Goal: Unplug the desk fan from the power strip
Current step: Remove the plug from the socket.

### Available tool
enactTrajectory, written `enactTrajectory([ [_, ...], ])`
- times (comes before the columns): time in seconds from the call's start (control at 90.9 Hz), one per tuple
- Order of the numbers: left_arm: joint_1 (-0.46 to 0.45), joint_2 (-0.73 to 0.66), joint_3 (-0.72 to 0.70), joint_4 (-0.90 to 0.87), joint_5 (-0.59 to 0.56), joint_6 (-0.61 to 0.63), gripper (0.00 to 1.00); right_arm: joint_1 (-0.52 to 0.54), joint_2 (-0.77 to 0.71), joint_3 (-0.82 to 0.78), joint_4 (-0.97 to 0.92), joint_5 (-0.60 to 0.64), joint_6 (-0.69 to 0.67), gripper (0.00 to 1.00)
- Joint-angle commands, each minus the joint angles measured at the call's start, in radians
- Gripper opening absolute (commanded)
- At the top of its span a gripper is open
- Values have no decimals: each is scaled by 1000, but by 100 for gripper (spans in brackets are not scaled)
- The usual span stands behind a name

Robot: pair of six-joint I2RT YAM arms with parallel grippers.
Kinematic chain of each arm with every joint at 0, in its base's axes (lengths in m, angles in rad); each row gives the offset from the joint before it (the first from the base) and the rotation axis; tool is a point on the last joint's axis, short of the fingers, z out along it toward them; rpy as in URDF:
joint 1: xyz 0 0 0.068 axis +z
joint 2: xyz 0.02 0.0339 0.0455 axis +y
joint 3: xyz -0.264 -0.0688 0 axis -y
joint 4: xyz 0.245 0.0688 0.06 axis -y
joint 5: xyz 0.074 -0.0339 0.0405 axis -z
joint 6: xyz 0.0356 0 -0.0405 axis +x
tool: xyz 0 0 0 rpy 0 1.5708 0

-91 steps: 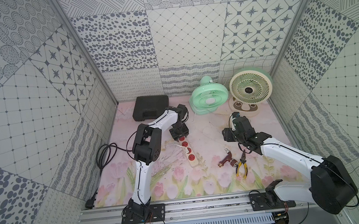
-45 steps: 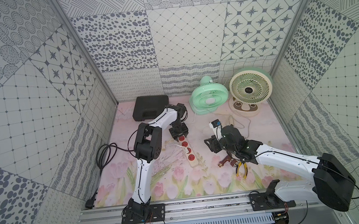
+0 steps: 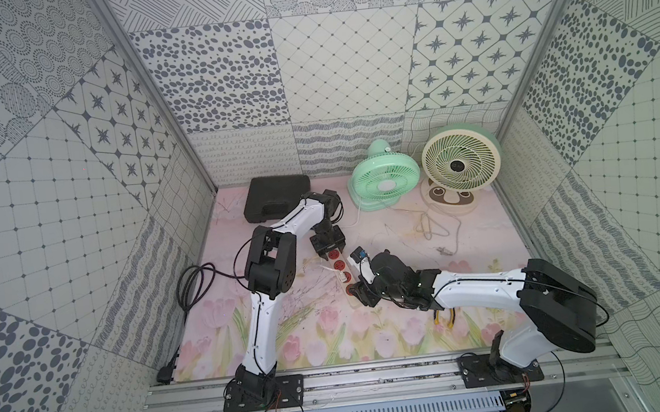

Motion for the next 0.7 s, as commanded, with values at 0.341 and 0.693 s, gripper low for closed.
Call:
enactTrajectory([
  [0.341, 9, 96, 9, -148, -174, -71, 0, 3, 106, 104, 71, 77, -19, 56],
  [0.693, 11, 167, 118, -293, -238, -100, 0, -10, 182, 162, 51, 94, 1, 53],
])
